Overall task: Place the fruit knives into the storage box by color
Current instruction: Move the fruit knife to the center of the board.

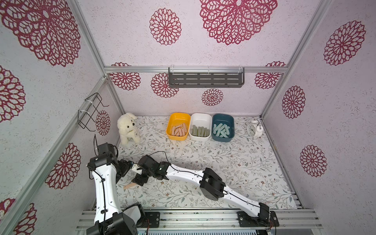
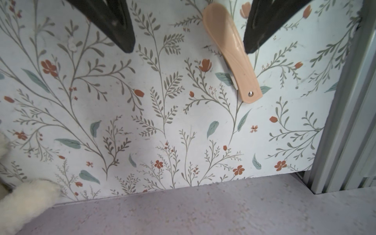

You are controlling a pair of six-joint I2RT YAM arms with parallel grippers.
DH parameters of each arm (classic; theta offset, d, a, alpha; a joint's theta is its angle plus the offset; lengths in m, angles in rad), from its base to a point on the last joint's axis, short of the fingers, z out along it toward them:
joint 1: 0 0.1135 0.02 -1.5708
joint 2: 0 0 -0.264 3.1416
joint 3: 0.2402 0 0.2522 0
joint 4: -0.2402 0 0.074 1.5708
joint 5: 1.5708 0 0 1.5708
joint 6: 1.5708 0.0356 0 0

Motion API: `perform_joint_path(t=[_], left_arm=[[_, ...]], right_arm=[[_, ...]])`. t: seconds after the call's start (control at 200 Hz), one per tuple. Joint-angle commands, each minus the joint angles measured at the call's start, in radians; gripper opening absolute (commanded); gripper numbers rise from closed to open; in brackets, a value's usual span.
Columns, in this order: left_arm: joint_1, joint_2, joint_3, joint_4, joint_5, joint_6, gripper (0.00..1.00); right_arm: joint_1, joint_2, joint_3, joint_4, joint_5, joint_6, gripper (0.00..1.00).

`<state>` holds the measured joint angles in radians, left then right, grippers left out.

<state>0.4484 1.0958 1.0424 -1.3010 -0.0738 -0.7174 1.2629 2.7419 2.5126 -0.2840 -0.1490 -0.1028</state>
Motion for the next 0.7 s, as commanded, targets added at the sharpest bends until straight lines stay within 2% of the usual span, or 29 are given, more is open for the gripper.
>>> perform_joint_path(t=[0.0,0.08,0.305,0.48,0.62,0.695], left_arm=[[0.014,0.008,0.013,0.077,0.084,0.051,0.97],[0.032,0.015,0.006,0.089,0.111,0.067,0.97],[0.071,0.023,-0.015,0.125,0.179,0.103,0.97],[0.072,0.027,-0.056,0.187,0.227,0.101,0.97],[0.073,0.066,-0.041,0.186,0.241,0.105,0.97],[0.072,0.078,-0.038,0.189,0.251,0.098,0.97]], right_arm=[[0.077,0.034,0.085,-0.076,-0.027,-0.121,0.91],[0.076,0.062,0.115,-0.096,-0.010,-0.125,0.91],[0.074,0.111,0.125,-0.181,0.077,-0.102,0.81],[0.046,0.132,0.146,-0.310,0.098,-0.049,0.57],[0.040,0.120,0.147,-0.350,0.130,-0.035,0.31],[0.030,0.120,0.146,-0.392,0.143,-0.023,0.27]])
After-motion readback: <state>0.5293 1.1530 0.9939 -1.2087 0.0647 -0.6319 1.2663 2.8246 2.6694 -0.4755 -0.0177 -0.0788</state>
